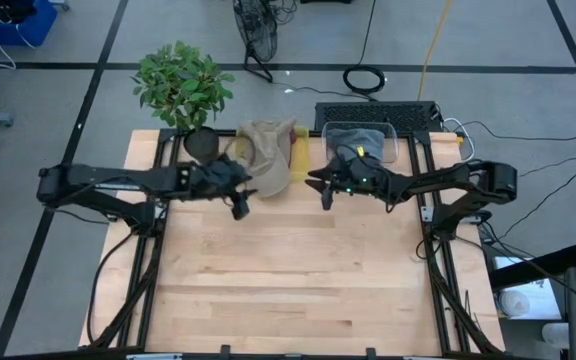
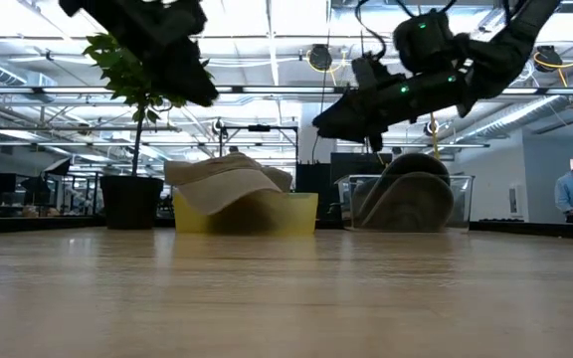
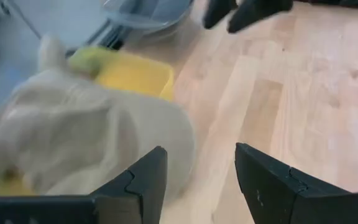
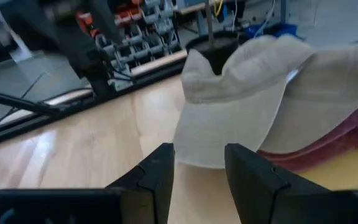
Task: Pick & Place hat
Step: Put the brown cap into the yellow bin
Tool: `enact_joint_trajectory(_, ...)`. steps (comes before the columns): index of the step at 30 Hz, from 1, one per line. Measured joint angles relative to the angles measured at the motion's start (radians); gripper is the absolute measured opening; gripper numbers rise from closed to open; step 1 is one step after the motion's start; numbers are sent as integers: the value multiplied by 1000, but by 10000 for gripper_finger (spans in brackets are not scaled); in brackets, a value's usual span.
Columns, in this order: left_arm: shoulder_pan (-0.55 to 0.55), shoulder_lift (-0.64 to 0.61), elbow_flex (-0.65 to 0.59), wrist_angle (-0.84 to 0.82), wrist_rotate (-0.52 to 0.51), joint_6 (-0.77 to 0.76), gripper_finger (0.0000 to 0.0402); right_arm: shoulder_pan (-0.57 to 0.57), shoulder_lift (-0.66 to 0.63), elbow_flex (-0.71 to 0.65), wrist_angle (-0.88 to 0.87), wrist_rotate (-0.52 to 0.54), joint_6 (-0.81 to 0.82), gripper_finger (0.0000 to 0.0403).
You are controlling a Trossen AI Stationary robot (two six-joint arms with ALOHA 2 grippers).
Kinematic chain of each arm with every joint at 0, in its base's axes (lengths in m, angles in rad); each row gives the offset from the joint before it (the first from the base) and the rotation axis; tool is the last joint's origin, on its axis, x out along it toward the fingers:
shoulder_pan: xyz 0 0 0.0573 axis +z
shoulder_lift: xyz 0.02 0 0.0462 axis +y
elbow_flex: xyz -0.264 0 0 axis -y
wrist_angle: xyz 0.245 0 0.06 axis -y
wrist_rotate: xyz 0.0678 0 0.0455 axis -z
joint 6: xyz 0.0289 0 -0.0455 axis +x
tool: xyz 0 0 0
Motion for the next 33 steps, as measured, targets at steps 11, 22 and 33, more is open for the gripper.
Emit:
enact_joint_trajectory(11, -81, 239, -17, 234, 19, 196, 191, -2, -215, -114, -4, 27, -80, 128)
enact_joint_trajectory(22, -134, 389, 1, 365, -99, 125, 191, 27, -405, -233, -12, 21, -69, 128)
enact_joint_trajectory(33, -267, 448, 16, 263, -474, 50, 191, 53, -481, -253, -8, 25, -23, 128)
